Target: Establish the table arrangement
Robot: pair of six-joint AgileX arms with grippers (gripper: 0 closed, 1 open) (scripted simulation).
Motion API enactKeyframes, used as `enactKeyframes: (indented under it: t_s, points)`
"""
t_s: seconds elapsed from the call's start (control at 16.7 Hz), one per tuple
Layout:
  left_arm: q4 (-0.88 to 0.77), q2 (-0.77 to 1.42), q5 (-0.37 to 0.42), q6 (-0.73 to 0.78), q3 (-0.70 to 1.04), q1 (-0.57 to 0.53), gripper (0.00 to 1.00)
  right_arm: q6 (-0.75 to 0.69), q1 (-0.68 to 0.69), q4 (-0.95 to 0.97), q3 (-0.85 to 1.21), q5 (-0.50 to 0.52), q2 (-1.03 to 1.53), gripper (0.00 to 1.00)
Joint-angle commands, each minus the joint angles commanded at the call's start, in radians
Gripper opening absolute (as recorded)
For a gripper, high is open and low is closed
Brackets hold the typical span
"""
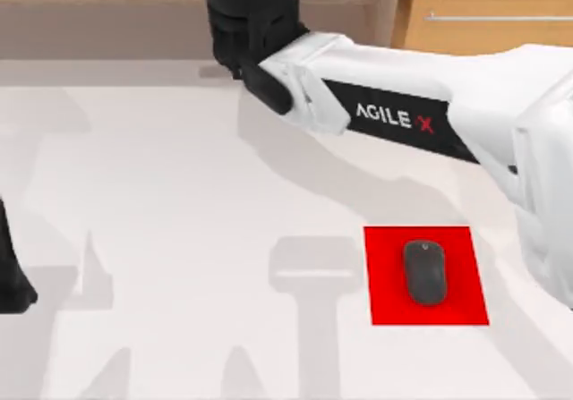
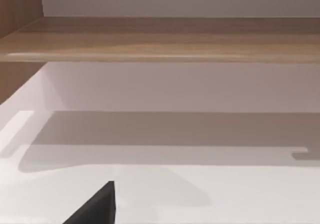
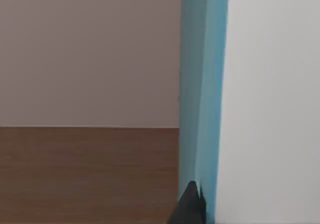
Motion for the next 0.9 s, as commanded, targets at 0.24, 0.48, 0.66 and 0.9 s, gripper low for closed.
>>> enactKeyframes:
  t_s: [0.24,0.48,0.66,0.9]
  points:
    - [0.000,0.000,0.000,0.000,0.000,0.000,1.00,0.000,0.026,0.023,-0.113,0.024,-0.070,0.00]
    - [0.000,0.000,0.000,0.000,0.000,0.000,1.00,0.002,0.043,0.039,-0.160,0.041,-0.110,0.00]
    - [0.000,0.000,0.000,0.000,0.000,0.000,1.00,0.003,0.038,0.037,-0.156,0.038,-0.105,0.00]
    - [0.000,0.000,0.000,0.000,0.000,0.000,1.00,0.027,0.022,0.053,-0.235,-0.016,-0.167,0.00]
